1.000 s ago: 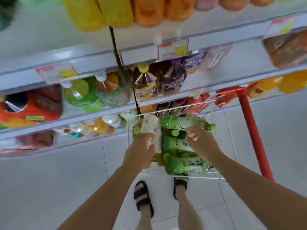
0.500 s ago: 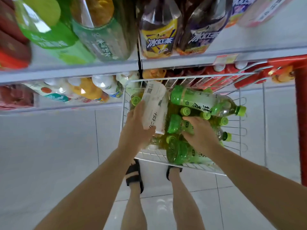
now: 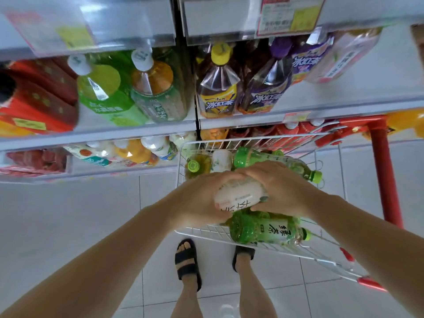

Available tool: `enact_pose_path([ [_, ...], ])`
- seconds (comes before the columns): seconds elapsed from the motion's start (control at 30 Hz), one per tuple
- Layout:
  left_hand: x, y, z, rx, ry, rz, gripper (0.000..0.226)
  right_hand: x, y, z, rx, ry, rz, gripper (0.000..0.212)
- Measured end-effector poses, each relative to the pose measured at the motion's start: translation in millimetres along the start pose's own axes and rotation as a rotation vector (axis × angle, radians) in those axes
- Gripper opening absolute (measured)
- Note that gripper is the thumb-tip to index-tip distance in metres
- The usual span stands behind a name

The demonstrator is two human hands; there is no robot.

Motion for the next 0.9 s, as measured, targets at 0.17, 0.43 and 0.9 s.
enact_pose_path([
  [0.17,-14.8,28.4,-22.6,-0.130,-0.026,0.078,0.060,-46.0,-38.3,-6.7,-0.193,0.018,0.209,0.077],
  [0.43,49.0,83.1,-6.4,-0.170,0.180,-0.004,0.036,-129.8,-104.8,3.7,-0.504,0.215,0.797,0.067],
  [0.9,58.8,125.2,62.8,0.378,1.313,0.326,0.073,-140.1,-116.6,74.0,-0.648,0.643,0.952,0.068],
])
Point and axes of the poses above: each hand's wrist, its own y-axis towards the middle knuckle, its own z-axis out of the palm, x = y × z, the point moved 10 cm from there along y, towards the middle knuckle, and after that the axes turned 4 degrees about -z, right-handed, at the moved point
